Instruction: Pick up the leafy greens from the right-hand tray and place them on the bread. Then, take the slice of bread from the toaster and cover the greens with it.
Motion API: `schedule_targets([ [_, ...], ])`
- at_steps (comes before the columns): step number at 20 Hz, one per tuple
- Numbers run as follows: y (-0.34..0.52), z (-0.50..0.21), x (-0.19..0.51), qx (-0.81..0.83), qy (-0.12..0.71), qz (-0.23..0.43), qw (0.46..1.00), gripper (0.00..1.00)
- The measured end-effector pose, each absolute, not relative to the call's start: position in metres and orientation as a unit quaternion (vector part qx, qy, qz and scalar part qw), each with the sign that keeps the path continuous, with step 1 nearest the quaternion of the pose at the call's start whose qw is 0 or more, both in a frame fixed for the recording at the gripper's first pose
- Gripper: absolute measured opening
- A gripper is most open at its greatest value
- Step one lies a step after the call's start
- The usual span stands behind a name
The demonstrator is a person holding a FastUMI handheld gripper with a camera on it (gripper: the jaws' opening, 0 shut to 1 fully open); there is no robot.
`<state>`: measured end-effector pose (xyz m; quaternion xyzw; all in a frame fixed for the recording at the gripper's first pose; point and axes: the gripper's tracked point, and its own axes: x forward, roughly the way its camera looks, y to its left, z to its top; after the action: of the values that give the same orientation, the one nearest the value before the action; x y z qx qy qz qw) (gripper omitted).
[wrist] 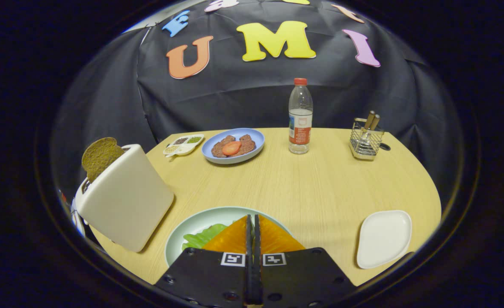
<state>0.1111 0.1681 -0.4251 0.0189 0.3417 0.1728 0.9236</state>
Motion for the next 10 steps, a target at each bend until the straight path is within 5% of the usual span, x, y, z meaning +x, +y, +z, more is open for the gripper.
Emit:
schedule_targets([
  [5, 0.173, -0.431, 0.115, 0.002, 0.338, 0.183, 0.923, 0.09],
  [8, 0.168, -0.424, 0.115, -0.001, 0.329, 0.177, 0.928, 0.30],
  [10, 0.163, -0.416, 0.114, -0.003, 0.323, 0.167, 0.932, 0.57],
])
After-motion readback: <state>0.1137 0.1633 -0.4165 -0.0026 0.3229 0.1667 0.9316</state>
